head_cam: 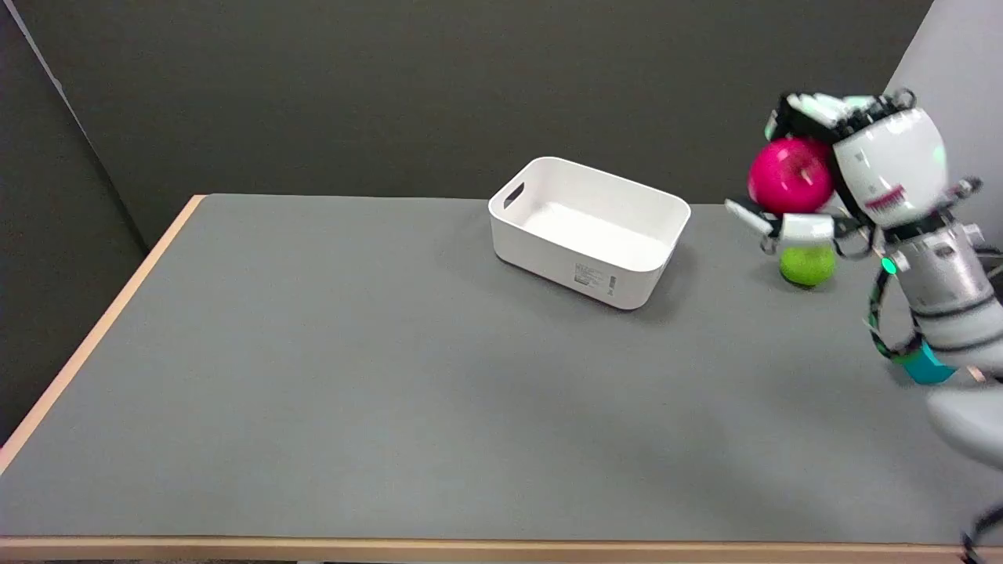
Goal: Place the red apple into the white box.
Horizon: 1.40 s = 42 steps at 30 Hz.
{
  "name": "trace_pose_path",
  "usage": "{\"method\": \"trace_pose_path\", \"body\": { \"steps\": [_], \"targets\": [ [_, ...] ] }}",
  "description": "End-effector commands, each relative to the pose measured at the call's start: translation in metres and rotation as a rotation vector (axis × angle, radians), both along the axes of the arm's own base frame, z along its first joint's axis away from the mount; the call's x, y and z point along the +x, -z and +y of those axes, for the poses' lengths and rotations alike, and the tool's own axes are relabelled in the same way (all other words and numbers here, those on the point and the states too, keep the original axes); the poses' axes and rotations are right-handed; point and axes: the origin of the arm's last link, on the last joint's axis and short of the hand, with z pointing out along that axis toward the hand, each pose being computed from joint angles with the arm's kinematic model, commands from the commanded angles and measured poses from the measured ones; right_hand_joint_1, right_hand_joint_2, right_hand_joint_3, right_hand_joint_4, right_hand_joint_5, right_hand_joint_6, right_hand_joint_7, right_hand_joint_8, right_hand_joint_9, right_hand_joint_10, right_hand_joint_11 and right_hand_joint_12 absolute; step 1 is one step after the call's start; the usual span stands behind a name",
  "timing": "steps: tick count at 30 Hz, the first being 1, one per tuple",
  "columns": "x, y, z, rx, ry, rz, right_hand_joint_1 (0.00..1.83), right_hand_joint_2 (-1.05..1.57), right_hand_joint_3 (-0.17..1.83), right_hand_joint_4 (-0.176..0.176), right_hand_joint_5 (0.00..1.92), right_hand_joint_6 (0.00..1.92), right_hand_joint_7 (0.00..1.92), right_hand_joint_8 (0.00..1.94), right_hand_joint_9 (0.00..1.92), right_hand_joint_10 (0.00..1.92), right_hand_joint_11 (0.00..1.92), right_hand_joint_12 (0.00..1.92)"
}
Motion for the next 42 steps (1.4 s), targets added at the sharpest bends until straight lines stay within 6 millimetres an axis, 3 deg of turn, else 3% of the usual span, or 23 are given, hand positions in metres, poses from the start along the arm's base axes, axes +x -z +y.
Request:
{"method": "trace_pose_path", "body": {
  "steps": [1, 8, 13, 16, 21, 28, 40, 42],
  "targets": [
    [0.051, 0.023, -0.158, 0.093, 0.045, -0.069, 1.08, 0.66, 0.96, 0.035, 1.09, 1.92, 1.19, 1.94, 1.36, 1.92, 1.11, 1.92],
    [0.017, 0.037, -0.198, 0.09, 0.191, -0.162, 1.08, 0.66, 0.96, 0.037, 1.08, 1.92, 1.17, 1.94, 1.35, 1.92, 1.08, 1.92],
    [0.004, 0.035, -0.213, 0.047, 0.309, -0.178, 1.05, 0.7, 0.87, 0.041, 1.04, 1.92, 1.14, 1.94, 1.33, 1.92, 0.97, 1.92],
    [-0.006, 0.031, -0.221, 0.018, 0.407, -0.171, 1.05, 0.68, 0.92, 0.043, 1.03, 1.92, 1.09, 1.94, 1.3, 1.92, 0.9, 1.92],
    [-0.014, 0.033, -0.224, 0.011, 0.457, -0.169, 1.04, 0.69, 0.9, 0.047, 0.98, 1.92, 1.04, 1.94, 1.25, 1.92, 0.75, 1.92],
    [-0.037, 0.055, -0.225, 0.07, 0.551, -0.128, 1.04, 0.69, 0.9, 0.048, 0.97, 1.92, 1.04, 1.94, 1.25, 1.92, 0.76, 1.92],
    [-0.08, 0.06, -0.219, 0.063, 0.745, -0.086, 1.04, 0.69, 0.9, 0.049, 0.96, 1.92, 0.99, 1.94, 1.23, 1.92, 0.74, 1.92],
    [-0.083, 0.058, -0.217, 0.056, 0.752, -0.099, 1.04, 0.73, 0.82, 0.056, 0.96, 1.92, 0.99, 1.94, 1.23, 1.92, 0.74, 1.92]
  ]
}}
